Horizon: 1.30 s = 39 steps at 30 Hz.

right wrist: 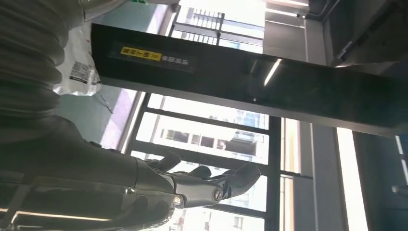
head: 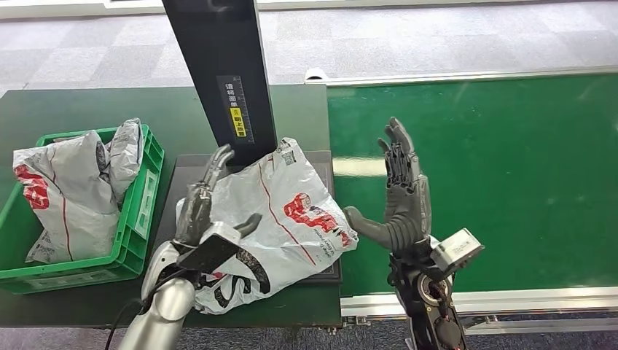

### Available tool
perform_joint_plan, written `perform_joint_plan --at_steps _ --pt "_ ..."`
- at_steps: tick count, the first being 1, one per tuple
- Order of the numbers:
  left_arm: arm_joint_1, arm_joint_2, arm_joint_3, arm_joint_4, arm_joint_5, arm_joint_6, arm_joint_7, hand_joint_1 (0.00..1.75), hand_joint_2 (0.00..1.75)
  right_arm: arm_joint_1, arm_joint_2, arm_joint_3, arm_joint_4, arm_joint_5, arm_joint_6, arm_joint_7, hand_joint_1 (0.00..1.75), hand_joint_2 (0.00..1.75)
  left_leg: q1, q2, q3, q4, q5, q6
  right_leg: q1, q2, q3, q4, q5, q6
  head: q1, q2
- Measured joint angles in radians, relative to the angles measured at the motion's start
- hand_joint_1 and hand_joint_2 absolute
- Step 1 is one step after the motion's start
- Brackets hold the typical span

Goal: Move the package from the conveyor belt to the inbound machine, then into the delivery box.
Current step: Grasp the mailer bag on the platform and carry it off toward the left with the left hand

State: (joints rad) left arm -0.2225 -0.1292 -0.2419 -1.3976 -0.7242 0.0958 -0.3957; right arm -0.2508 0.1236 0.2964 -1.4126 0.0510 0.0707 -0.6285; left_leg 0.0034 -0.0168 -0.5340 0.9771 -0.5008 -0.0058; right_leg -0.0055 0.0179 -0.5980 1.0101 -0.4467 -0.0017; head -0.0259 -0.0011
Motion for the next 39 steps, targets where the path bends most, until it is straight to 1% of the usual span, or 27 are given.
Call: perform_joint_plan --at_steps 3,5,11,15,16,19,20,26,29,31,33,35,37,39 --pt "-0.07 0.004 -0.087 0.142 -0.143 0.007 0.026 0.0 1.75 0.005 -0.006 -0.011 -0.065 -0.011 -0.001 0.005 0.0 1.75 0.0 0.0 0.0 0.0 0.0 0.0 0.0 0.0 0.0 0.0 0.0 0.0 0.0 0.0" --pt "-0.117 0.002 -0.139 0.248 -0.202 0.006 0.029 0.0 1.75 0.005 -0.006 -0.014 -0.093 -0.016 -0.001 0.013 0.0 1.75 0.0 0.0 0.0 0.0 0.0 0.0 0.0 0.0 0.0 0.0 0.0 0.0 0.0 0.0" --pt "-0.231 -0.018 -0.256 0.55 -0.289 0.005 0.031 0.0 1.75 -0.001 -0.006 -0.023 -0.131 -0.018 0.002 0.027 0.0 1.75 0.0 0.0 0.0 0.0 0.0 0.0 0.0 0.0 0.0 0.0 0.0 0.0 0.0 0.0" --pt "-0.282 -0.028 -0.3 0.686 -0.303 0.021 0.033 0.01 1.75 -0.002 -0.006 -0.027 -0.137 -0.019 0.009 0.031 0.0 1.75 0.0 0.0 0.0 0.0 0.0 0.0 0.0 0.0 0.001 0.0 0.0 0.0 0.0 0.0" --pt "-0.293 -0.03 -0.306 0.708 -0.304 0.019 0.034 0.41 1.75 -0.003 -0.006 -0.028 -0.137 -0.019 0.011 0.031 0.0 1.75 0.0 0.0 0.0 0.0 0.0 0.0 0.0 0.0 0.001 0.0 0.0 0.0 0.0 0.0" --pt "-0.326 -0.035 -0.323 0.766 -0.307 0.006 0.036 1.71 1.75 -0.008 -0.005 -0.028 -0.137 -0.019 0.013 0.033 0.0 1.75 0.0 -0.001 0.002 0.0 0.0 0.0 0.0 -0.001 0.004 0.0 0.0 0.0 0.0 0.0" --pt "-0.334 -0.037 -0.327 0.782 -0.306 0.003 0.035 1.75 1.75 -0.01 -0.004 -0.028 -0.137 -0.019 0.013 0.033 0.0 1.75 0.0 0.0 0.003 -0.001 0.0 0.0 0.0 -0.001 0.006 0.0 0.0 0.0 0.0 0.0" --pt "-0.354 -0.041 -0.332 0.821 -0.272 0.025 0.012 1.75 1.75 -0.013 -0.003 -0.029 -0.139 -0.021 0.013 0.037 0.0 1.75 0.0 0.0 0.005 0.0 0.001 0.001 0.0 -0.001 0.007 0.0 0.0 0.0 0.0 0.0" --pt "-0.356 -0.038 -0.331 0.806 -0.243 0.035 0.0 1.75 1.75 -0.011 -0.004 -0.031 -0.144 -0.021 0.012 0.039 0.0 1.75 0.0 0.0 0.005 0.0 0.001 0.0 0.0 -0.001 0.007 0.0 0.001 0.0 0.0 0.0" --pt "-0.352 -0.031 -0.325 0.773 -0.205 0.017 -0.017 1.75 1.75 -0.009 -0.006 -0.033 -0.146 -0.021 0.009 0.039 0.0 1.75 0.0 0.0 0.005 0.0 0.001 0.0 0.0 -0.001 0.006 0.0 0.001 0.0 0.0 0.0" --pt "-0.343 -0.022 -0.316 0.722 -0.14 -0.03 -0.047 1.75 1.75 -0.005 -0.006 -0.036 -0.15 -0.021 0.005 0.039 0.0 1.75 0.0 0.0 0.004 0.0 0.001 0.0 0.0 0.0 0.006 0.0 0.001 0.0 0.0 0.0" --pt "-0.327 -0.009 -0.304 0.654 -0.049 -0.11 -0.086 1.75 1.75 0.0 -0.008 -0.038 -0.154 -0.021 0.0 0.039 0.0 1.75 0.0 0.0 0.003 0.0 0.001 0.0 0.0 0.0 0.005 0.0 0.001 0.0 0.0 0.0" --pt "-0.304 0.008 -0.29 0.565 0.063 -0.2 -0.131 1.75 1.75 0.005 -0.01 -0.039 -0.158 -0.021 -0.006 0.039 0.0 1.75 0.0 0.0 0.002 0.0 0.001 0.0 0.0 0.0 0.004 0.0 0.001 0.0 0.0 0.0" --pt "-0.279 0.03 -0.275 0.456 0.165 -0.269 -0.157 1.75 1.75 0.011 -0.013 -0.043 -0.162 -0.021 -0.011 0.038 0.0 1.75 0.0 0.0 0.001 0.0 0.001 0.0 0.0 0.0 0.003 0.0 0.0 0.0 0.0 0.0"
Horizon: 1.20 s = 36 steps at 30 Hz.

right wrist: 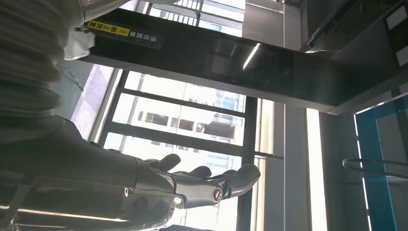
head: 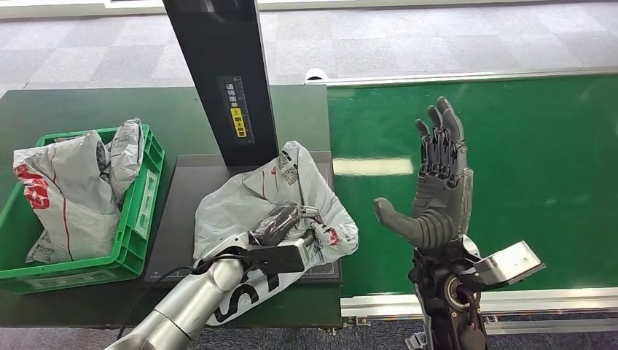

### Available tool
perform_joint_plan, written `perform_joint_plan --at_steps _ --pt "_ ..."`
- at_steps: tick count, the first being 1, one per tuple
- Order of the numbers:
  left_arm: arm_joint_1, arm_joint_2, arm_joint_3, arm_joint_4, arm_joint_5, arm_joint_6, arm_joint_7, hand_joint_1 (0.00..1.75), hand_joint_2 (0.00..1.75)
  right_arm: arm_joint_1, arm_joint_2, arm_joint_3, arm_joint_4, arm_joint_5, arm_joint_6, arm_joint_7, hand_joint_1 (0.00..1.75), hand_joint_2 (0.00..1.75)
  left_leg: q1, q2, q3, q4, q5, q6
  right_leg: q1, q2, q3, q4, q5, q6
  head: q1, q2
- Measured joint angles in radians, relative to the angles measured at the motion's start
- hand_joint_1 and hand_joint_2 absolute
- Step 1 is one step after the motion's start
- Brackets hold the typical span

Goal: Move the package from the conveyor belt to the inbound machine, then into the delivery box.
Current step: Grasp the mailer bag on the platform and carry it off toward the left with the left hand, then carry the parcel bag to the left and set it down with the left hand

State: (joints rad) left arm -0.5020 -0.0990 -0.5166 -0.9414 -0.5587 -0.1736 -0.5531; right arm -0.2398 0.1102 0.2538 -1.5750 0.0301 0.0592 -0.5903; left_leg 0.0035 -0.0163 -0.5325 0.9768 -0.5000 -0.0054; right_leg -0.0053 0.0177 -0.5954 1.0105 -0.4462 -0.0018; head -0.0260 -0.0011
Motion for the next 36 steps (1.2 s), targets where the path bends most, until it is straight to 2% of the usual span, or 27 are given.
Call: perform_joint_plan --at_steps 5,9,11,13,15,18,20,23,27,30,33,34,36 --pt "0.035 0.042 0.024 -0.191 0.066 -0.053 -0.002 1.75 1.75 0.008 -0.004 -0.011 -0.009 0.0 -0.003 -0.001 0.0 1.75 0.0 0.0 -0.001 0.0 0.0 0.0 0.0 0.0 -0.001 0.0 0.0 0.0 0.0 0.0" --pt "0.051 0.057 0.028 -0.255 0.07 -0.051 -0.008 1.75 1.75 0.009 -0.007 -0.012 -0.011 0.0 -0.005 -0.001 0.0 1.75 0.0 0.0 -0.001 0.0 0.0 0.0 0.0 0.0 0.0 0.0 0.0 0.0 0.0 0.0" --pt "0.063 0.064 0.034 -0.293 0.098 -0.023 -0.041 1.75 1.75 0.012 -0.008 -0.013 -0.015 0.001 -0.018 -0.002 0.0 1.75 0.0 0.0 -0.001 0.0 0.0 0.0 0.0 0.0 -0.001 0.0 0.0 0.0 0.0 0.0" --pt "0.084 0.07 0.056 -0.376 0.16 0.039 -0.07 1.75 1.75 0.025 -0.01 -0.019 -0.025 0.003 -0.039 -0.004 0.0 1.75 0.0 0.0 -0.001 0.0 0.0 0.0 0.0 0.0 -0.001 0.0 0.0 0.0 0.0 0.0" --pt "0.108 0.073 0.101 -0.503 0.218 0.126 -0.059 1.75 1.75 0.05 -0.012 -0.033 -0.047 0.005 -0.054 -0.005 0.0 1.75 0.0 0.0 -0.002 0.0 0.0 0.0 0.0 0.0 -0.002 0.0 0.0 0.0 0.0 0.0" --pt "0.124 0.076 0.201 -0.655 0.177 0.337 0.015 1.75 1.75 0.087 -0.016 -0.051 -0.086 0.01 -0.062 -0.006 0.0 1.75 0.0 0.0 -0.003 0.0 -0.001 0.0 0.0 0.0 -0.003 0.0 -0.001 0.0 0.0 0.0" --pt "0.098 0.082 0.288 -0.662 0.137 0.459 0.091 1.75 1.75 0.101 -0.016 -0.055 -0.107 0.015 -0.061 -0.005 0.0 1.75 0.0 0.0 -0.003 0.0 0.0 0.0 0.0 0.0 -0.003 0.0 -0.001 0.0 0.0 0.0" --pt "-0.01 0.121 0.448 -0.487 0.087 0.595 0.132 1.75 1.75 0.106 -0.015 -0.054 -0.123 0.02 -0.06 0.001 0.0 1.75 0.001 0.0 -0.002 -0.001 0.002 -0.002 0.001 0.0 -0.003 0.0 0.001 -0.003 0.0 0.0" --pt "-0.182 0.231 0.638 -0.099 0.015 0.766 0.12 1.75 1.75 0.105 -0.015 -0.044 -0.127 0.011 -0.053 0.006 0.0 1.75 0.003 0.007 -0.001 -0.001 0.005 -0.004 0.003 0.006 -0.003 0.001 0.005 -0.007 0.0 0.0" --pt "-0.244 0.317 0.712 0.122 -0.089 0.84 0.173 1.75 1.75 0.099 -0.015 -0.035 -0.125 -0.005 -0.046 0.006 0.0 1.75 0.004 0.011 0.0 -0.001 0.005 -0.004 0.004 0.01 -0.004 0.002 0.006 -0.008 0.0 0.0" --pt "-0.265 0.384 0.734 0.269 -0.212 0.854 0.274 1.75 1.75 0.087 -0.015 -0.025 -0.12 -0.016 -0.042 0.006 0.0 1.75 0.004 0.01 -0.001 -0.001 0.005 -0.005 0.005 0.01 -0.005 0.002 0.006 -0.008 0.001 0.0" --pt "-0.271 0.401 0.737 0.308 -0.242 0.853 0.305 1.63 1.75 0.082 -0.015 -0.021 -0.118 -0.019 -0.04 0.006 0.0 1.75 0.004 0.01 -0.002 -0.001 0.005 -0.005 0.005 0.01 -0.006 0.002 0.005 -0.008 0.001 0.0" --pt "-0.284 0.431 0.74 0.375 -0.281 0.848 0.348 0.81 1.75 0.074 -0.015 -0.012 -0.112 -0.023 -0.039 0.006 0.0 1.75 0.004 0.01 -0.003 -0.001 0.005 -0.005 0.005 0.01 -0.007 0.002 0.005 -0.008 0.0 0.0"
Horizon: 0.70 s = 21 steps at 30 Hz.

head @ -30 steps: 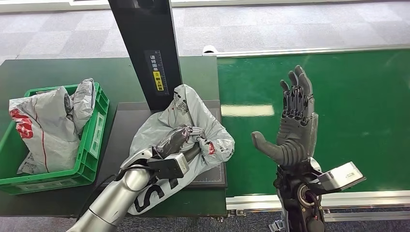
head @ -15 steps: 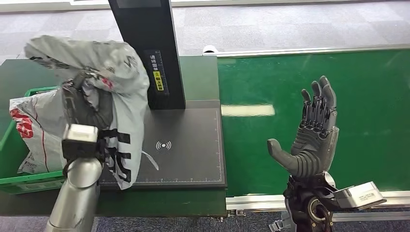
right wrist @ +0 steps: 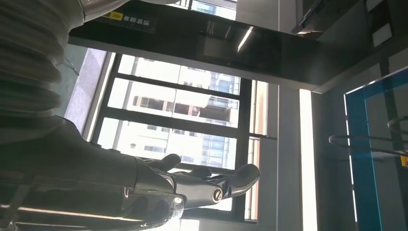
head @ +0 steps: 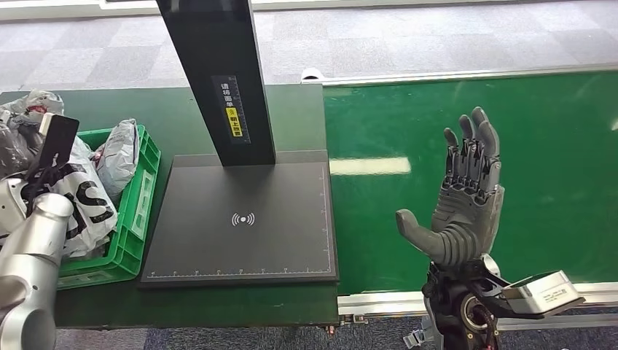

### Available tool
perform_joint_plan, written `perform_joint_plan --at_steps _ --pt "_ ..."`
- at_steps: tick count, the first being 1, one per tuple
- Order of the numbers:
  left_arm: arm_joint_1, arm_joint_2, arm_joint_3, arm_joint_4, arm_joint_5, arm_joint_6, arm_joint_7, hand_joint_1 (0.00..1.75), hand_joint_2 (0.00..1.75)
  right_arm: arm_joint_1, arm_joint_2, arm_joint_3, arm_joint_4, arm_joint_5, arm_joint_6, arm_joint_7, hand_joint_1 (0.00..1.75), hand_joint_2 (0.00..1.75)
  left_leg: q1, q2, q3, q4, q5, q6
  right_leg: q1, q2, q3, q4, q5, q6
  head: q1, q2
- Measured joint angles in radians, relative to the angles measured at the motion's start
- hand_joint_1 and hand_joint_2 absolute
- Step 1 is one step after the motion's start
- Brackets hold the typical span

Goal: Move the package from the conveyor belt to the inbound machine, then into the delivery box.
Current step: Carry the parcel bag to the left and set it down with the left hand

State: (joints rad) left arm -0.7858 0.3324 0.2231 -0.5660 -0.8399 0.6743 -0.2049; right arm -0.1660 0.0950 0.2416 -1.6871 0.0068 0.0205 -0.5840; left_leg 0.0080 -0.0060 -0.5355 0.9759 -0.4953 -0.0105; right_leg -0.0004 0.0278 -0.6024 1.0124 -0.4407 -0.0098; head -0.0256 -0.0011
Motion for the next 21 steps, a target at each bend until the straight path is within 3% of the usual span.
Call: perform_joint_plan --at_steps 1,2,7,9,13,14,18,21 --pt "-0.005 0.012 0.0 0.027 -0.009 -0.008 0.01 0.38 1.75 -0.004 0.0 0.003 0.003 -0.003 0.001 0.0 0.0 1.75 0.0 0.0 0.0 0.0 0.0 0.0 0.0 0.0 0.0 0.0 0.0 0.0 0.0 0.0" --pt "-0.008 0.021 0.002 0.048 -0.01 -0.019 0.011 0.05 1.75 -0.008 0.0 0.006 0.006 -0.005 0.001 0.0 0.0 1.75 0.0 0.0 0.0 0.0 0.0 0.0 0.0 0.0 0.0 0.0 0.0 0.0 0.0 0.0" --pt "-0.01 0.029 0.041 0.096 0.074 -0.118 -0.086 0.0 1.75 -0.027 -0.001 0.02 0.027 -0.011 0.001 0.0 0.0 1.75 0.0 -0.002 -0.001 0.0 0.0 0.0 0.0 -0.001 0.0 0.0 0.0 0.0 0.0 0.0" --pt "-0.012 0.023 0.07 0.1 0.159 -0.2 -0.155 0.0 1.75 -0.031 -0.001 0.022 0.035 -0.012 0.0 0.0 0.0 1.75 0.0 -0.002 0.0 0.0 0.0 0.0 0.0 -0.001 0.0 0.0 0.0 0.0 0.0 0.0" --pt "-0.015 -0.01 0.166 0.072 0.41 -0.435 -0.308 0.0 0.0 -0.033 -0.002 0.023 0.048 -0.013 -0.003 -0.002 0.0 1.75 0.0 -0.004 -0.001 0.0 0.0 0.0 0.0 -0.002 0.0 0.0 0.0 0.0 0.0 0.0" --pt "-0.014 -0.021 0.188 0.054 0.468 -0.481 -0.332 0.0 0.0 -0.033 -0.002 0.023 0.05 -0.013 -0.003 -0.003 0.0 1.75 0.0 -0.003 -0.001 0.0 0.0 0.0 0.0 -0.002 0.0 0.0 0.0 0.0 0.0 0.0" --pt "0.03 -0.082 0.226 -0.118 0.686 -0.568 -0.356 0.0 1.75 -0.033 -0.002 0.023 0.061 -0.012 -0.007 -0.003 0.0 1.75 0.0 -0.003 -0.001 0.0 0.0 0.0 0.0 -0.001 -0.001 0.0 0.0 0.0 0.0 0.0" --pt "0.093 -0.133 0.21 -0.315 0.793 -0.519 -0.361 0.0 1.75 -0.033 -0.002 0.023 0.067 -0.01 -0.012 -0.003 0.0 1.75 0.0 -0.003 -0.002 0.0 0.0 0.0 0.0 -0.001 -0.001 -0.001 0.0 0.0 0.0 0.0"
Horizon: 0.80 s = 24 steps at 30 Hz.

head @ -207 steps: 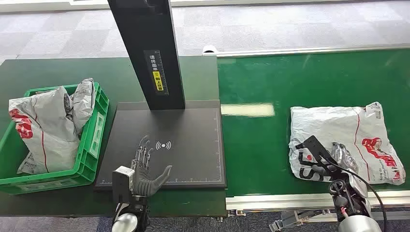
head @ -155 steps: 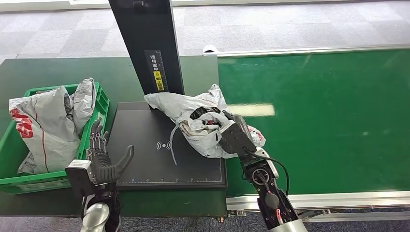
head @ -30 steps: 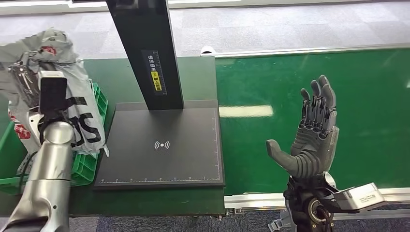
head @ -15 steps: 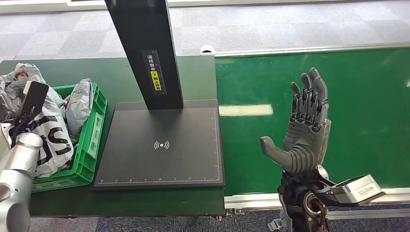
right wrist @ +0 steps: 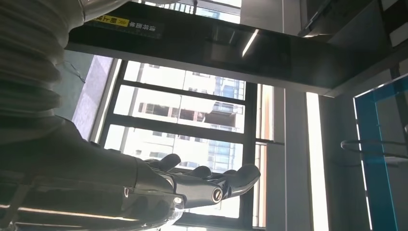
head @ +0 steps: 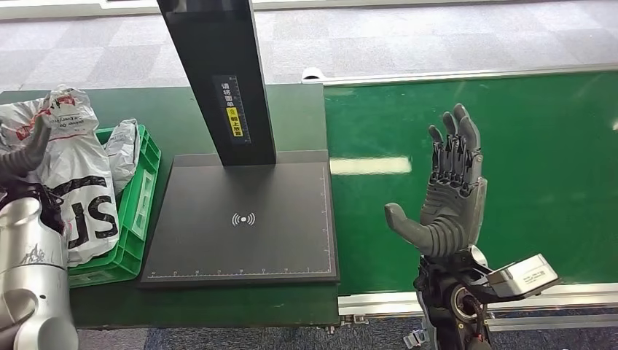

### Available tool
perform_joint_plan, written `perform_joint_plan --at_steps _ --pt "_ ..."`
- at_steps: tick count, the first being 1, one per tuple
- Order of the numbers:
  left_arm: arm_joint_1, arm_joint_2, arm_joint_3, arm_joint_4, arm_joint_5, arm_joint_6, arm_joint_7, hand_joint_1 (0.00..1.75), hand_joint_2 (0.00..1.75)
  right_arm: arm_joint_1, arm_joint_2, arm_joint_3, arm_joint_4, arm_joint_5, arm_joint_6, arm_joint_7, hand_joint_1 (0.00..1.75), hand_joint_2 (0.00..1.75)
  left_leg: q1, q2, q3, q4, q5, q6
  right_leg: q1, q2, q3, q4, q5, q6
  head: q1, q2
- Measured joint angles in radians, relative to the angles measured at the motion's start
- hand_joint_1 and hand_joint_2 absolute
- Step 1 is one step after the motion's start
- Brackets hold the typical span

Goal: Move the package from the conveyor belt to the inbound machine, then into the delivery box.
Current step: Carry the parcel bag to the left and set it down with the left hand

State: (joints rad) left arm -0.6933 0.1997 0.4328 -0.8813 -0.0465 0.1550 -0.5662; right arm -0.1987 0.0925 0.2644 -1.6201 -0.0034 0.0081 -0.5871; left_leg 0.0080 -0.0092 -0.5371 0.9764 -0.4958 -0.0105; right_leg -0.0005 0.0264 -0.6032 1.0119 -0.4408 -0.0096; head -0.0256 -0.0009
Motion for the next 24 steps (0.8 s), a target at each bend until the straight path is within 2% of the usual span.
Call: perform_joint_plan --at_steps 4,7,10,13,16,19,21,24 --pt "0.106 -0.056 -0.06 -0.278 0.046 0.132 -0.07 0.0 1.75 -0.002 0.0 0.0 0.01 0.0 -0.005 0.0 0.0 1.75 0.0 0.0 0.0 0.0 -0.001 0.0 0.0 0.0 0.0 0.0 0.0 0.001 0.0 0.0" --pt "0.199 -0.093 -0.118 -0.458 0.058 0.185 -0.11 0.0 1.75 -0.008 -0.002 0.0 0.019 0.0 -0.01 0.0 0.0 1.75 0.0 0.0 0.0 0.0 -0.002 0.0 -0.001 0.0 0.0 -0.001 -0.001 0.001 0.0 0.0" --pt "0.337 -0.146 -0.208 -0.658 0.067 0.174 -0.126 0.0 1.75 -0.013 -0.006 0.0 0.029 -0.002 -0.016 0.007 0.0 1.75 -0.001 0.001 0.001 0.0 -0.003 0.0 -0.001 0.001 0.0 -0.001 -0.002 0.002 -0.002 0.0" --pt "0.437 -0.192 -0.328 -0.753 0.089 0.094 -0.086 0.0 1.75 -0.021 -0.008 -0.001 0.04 -0.005 -0.016 0.027 0.0 1.75 -0.001 -0.002 0.0 0.0 -0.004 0.0 -0.002 -0.001 0.001 -0.001 -0.003 0.003 -0.001 0.0" --pt "0.51 -0.246 -0.452 -0.736 0.228 -0.065 -0.025 0.0 1.75 -0.039 -0.008 0.0 0.067 -0.011 0.002 0.042 0.0 1.75 -0.002 -0.002 0.001 0.0 -0.004 0.001 -0.003 -0.002 0.002 -0.001 -0.003 0.004 -0.002 0.0" --pt "0.568 -0.314 -0.585 -0.6 0.376 -0.216 -0.019 0.0 1.75 -0.052 -0.008 0.003 0.102 -0.001 0.005 0.045 0.0 1.75 -0.003 -0.002 0.002 0.0 -0.004 0.002 -0.004 -0.002 0.002 -0.001 -0.003 0.004 -0.002 0.0" --pt "0.598 -0.35 -0.666 -0.506 0.396 -0.252 -0.036 0.0 1.75 -0.041 -0.008 0.001 0.112 0.006 -0.009 0.047 0.0 1.75 -0.004 -0.002 0.001 0.0 -0.004 0.002 -0.004 -0.002 0.002 -0.001 -0.003 0.004 -0.002 0.0" --pt "0.619 -0.377 -0.758 -0.403 0.397 -0.258 -0.057 0.0 1.75 -0.011 -0.009 -0.014 0.12 0.007 -0.027 0.06 0.0 1.75 -0.004 -0.002 0.001 0.0 -0.005 0.003 -0.004 -0.002 0.001 -0.001 -0.003 0.005 -0.002 0.0"
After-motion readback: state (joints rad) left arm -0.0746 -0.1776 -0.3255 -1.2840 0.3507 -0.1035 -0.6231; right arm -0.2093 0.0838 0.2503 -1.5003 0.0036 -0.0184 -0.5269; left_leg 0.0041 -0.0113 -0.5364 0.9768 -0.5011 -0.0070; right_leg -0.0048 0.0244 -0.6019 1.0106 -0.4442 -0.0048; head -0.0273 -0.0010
